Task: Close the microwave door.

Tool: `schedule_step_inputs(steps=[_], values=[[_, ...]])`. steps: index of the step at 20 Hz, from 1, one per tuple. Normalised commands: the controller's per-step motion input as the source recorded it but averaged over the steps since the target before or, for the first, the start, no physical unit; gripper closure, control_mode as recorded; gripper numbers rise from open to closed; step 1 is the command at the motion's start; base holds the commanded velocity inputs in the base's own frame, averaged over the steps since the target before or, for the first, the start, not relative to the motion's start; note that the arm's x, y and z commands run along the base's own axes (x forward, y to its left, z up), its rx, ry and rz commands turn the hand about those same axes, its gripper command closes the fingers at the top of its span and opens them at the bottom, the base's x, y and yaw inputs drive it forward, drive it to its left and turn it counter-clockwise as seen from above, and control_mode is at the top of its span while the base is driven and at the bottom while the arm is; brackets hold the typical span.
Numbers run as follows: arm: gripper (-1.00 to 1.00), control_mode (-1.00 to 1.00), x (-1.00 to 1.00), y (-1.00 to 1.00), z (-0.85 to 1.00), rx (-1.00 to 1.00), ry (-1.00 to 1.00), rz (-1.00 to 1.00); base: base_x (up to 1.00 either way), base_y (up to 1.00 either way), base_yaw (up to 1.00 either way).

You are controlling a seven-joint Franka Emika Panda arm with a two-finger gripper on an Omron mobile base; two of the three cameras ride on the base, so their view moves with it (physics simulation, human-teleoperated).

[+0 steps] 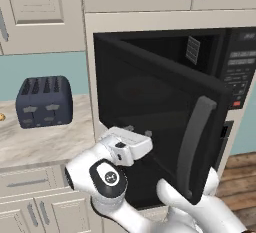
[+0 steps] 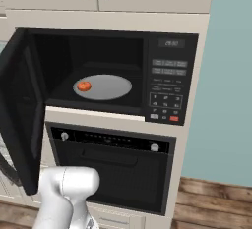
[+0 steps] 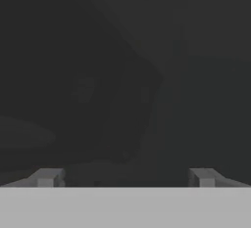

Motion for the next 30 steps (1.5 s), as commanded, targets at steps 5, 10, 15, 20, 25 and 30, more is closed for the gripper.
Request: schedule_step_inputs(steps=[5,10,15,20,25,30], values=[[-1.00,-1.00,0.93,-0.24,0.00,0.00,0.09,0.23,0.00,0.00,0.00],[-1.00,-1.00,0.93,-0.26,0.00,0.00,0.10,0.23,0.00,0.00,0.00],[-1.00,-1.00,0.91,-0.26,0.00,0.00,0.16,0.23,0.00,0.00,0.00],[-1.00,-1.00,0.67,-0.22,0.00,0.00,0.15,0.19,0.00,0.00,0.00],[-1.00,-1.00,0.33,-0.06,0.00,0.00,0.05,0.06,0.00,0.00,0.00],[-1.00,-1.00,0.05,0.00,0.04,0.00,0.04,0.00,0.00,0.00,0.00]])
